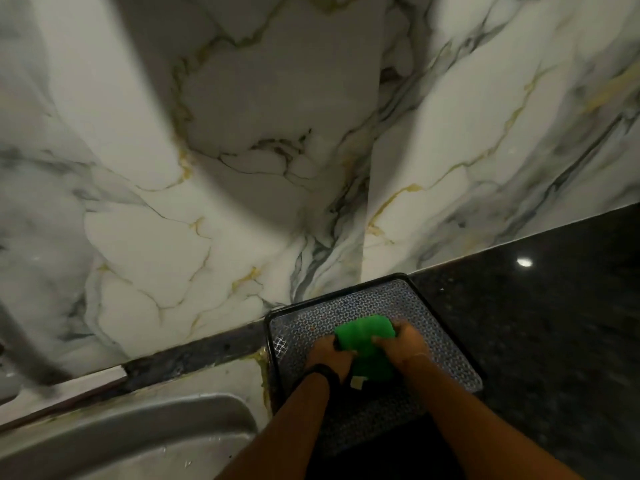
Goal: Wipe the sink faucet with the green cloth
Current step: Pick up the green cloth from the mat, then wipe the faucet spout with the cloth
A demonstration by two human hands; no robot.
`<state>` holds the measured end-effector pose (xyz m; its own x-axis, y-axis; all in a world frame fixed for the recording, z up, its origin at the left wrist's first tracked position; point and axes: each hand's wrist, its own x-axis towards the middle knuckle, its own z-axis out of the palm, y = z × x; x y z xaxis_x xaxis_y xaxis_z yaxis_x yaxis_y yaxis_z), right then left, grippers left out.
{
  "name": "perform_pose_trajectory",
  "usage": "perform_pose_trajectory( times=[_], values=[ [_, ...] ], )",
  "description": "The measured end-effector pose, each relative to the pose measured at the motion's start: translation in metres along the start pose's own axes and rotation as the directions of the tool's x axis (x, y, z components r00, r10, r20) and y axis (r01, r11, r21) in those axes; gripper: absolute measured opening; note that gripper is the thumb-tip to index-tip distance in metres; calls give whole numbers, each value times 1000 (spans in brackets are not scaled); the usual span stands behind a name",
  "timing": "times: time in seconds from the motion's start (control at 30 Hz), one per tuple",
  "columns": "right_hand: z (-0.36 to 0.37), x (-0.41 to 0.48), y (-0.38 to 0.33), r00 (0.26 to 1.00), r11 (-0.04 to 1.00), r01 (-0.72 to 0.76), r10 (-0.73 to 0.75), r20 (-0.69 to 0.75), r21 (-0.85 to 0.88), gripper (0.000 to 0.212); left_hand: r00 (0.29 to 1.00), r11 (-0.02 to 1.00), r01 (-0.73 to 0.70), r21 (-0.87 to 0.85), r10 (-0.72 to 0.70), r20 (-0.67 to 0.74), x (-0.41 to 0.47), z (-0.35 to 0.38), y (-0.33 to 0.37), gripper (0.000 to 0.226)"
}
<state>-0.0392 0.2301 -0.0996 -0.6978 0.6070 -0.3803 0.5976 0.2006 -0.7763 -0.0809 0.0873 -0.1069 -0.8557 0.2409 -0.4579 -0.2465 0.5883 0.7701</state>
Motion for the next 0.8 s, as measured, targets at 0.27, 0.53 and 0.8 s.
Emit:
perform_pose_trajectory(
  times=[0.27,0.53,0.8],
  values=[
    [-35,-84,-34,930,861,-182,-7,368,475,36,991,932,9,-364,42,131,-64,-47,9,41],
    [40,-227,-101,910,643,-169,-189,369,747,32,909,905,-410,-117,395,-130,-206,-229,1,39],
    [164,-317,-248,658,624,744,-747,-95,240,60,104,257,-170,951,965,-242,-244,-520,4,55]
  ],
)
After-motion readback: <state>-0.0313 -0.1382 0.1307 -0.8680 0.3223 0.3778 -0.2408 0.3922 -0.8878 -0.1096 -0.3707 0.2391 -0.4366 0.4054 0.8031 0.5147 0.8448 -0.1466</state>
